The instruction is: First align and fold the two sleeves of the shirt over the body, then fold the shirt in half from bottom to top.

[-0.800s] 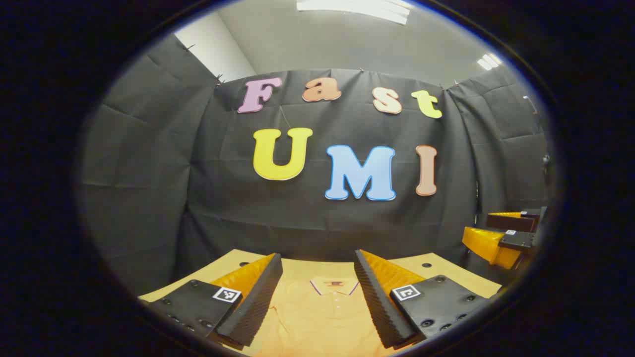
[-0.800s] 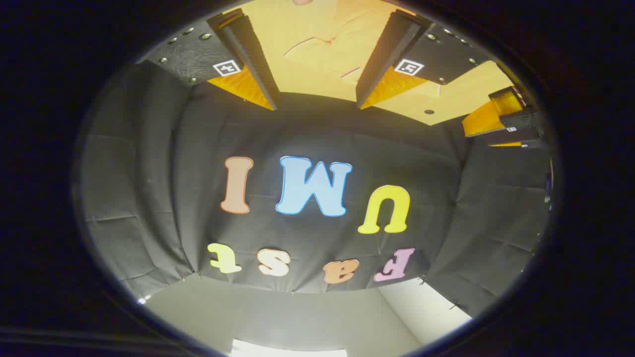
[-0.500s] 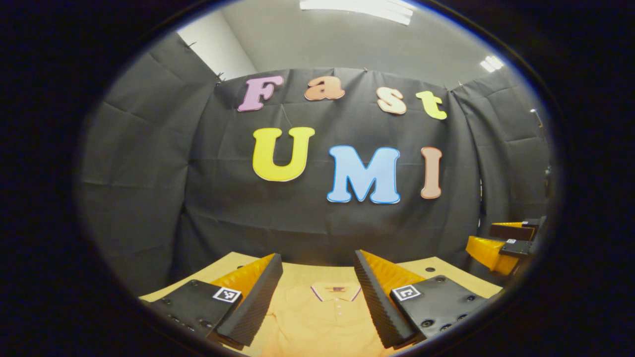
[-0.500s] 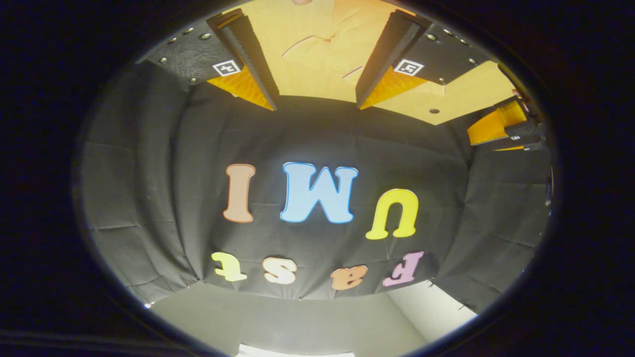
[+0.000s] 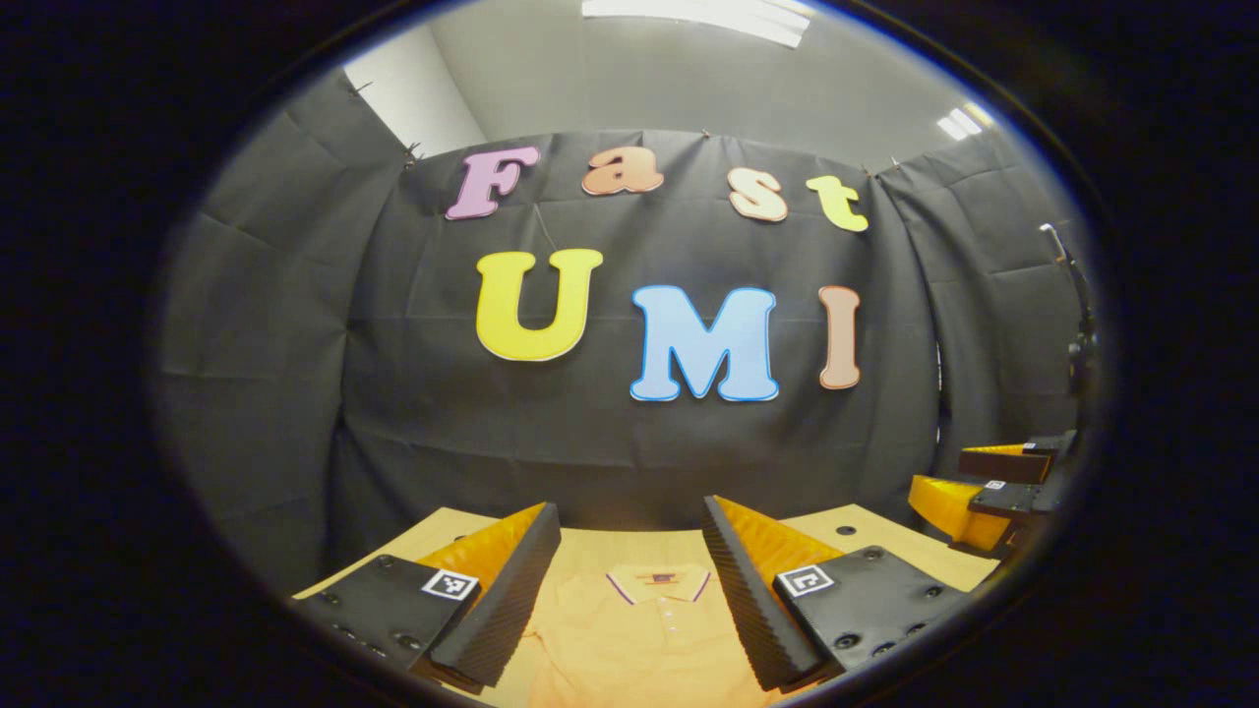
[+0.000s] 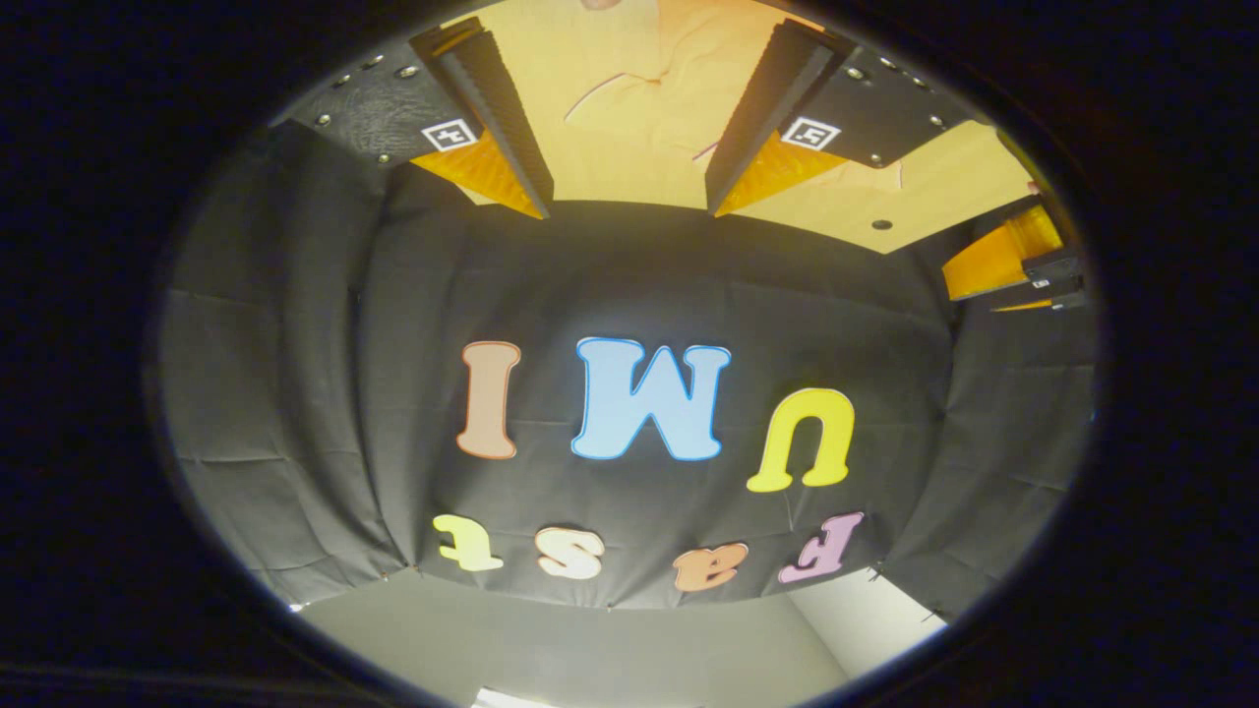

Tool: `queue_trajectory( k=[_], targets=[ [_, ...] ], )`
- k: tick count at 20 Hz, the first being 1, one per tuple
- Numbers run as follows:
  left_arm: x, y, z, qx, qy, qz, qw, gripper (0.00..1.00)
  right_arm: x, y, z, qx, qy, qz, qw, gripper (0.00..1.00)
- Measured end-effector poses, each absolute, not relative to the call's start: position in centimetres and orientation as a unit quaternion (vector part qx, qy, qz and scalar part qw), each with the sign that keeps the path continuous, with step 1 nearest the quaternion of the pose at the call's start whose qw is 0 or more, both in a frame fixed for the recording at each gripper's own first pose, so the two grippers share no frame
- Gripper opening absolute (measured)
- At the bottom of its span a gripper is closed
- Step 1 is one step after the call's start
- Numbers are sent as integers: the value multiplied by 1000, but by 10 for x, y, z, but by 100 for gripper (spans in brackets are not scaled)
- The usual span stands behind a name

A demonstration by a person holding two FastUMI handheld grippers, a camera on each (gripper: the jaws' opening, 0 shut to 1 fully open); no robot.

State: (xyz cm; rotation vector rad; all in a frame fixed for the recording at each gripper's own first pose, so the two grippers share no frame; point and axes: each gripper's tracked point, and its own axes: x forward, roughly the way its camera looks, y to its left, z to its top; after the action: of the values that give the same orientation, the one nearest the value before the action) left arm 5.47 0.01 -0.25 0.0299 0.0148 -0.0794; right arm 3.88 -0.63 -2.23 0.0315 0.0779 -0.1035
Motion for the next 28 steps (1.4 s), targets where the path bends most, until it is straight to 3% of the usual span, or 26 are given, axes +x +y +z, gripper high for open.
queue_trajectory(
  k=[8,10,28],
  targets=[
    [68,15,-28,4,33,-27,999,93,70,-18,-52,23,79,-64,995,97],
    [74,21,-35,2,42,-20,999,96,82,-25,-69,17,100,-73,992,97],
    [86,49,-71,17,86,18,996,93,178,-58,-245,90,306,-97,943,97]
  ],
)
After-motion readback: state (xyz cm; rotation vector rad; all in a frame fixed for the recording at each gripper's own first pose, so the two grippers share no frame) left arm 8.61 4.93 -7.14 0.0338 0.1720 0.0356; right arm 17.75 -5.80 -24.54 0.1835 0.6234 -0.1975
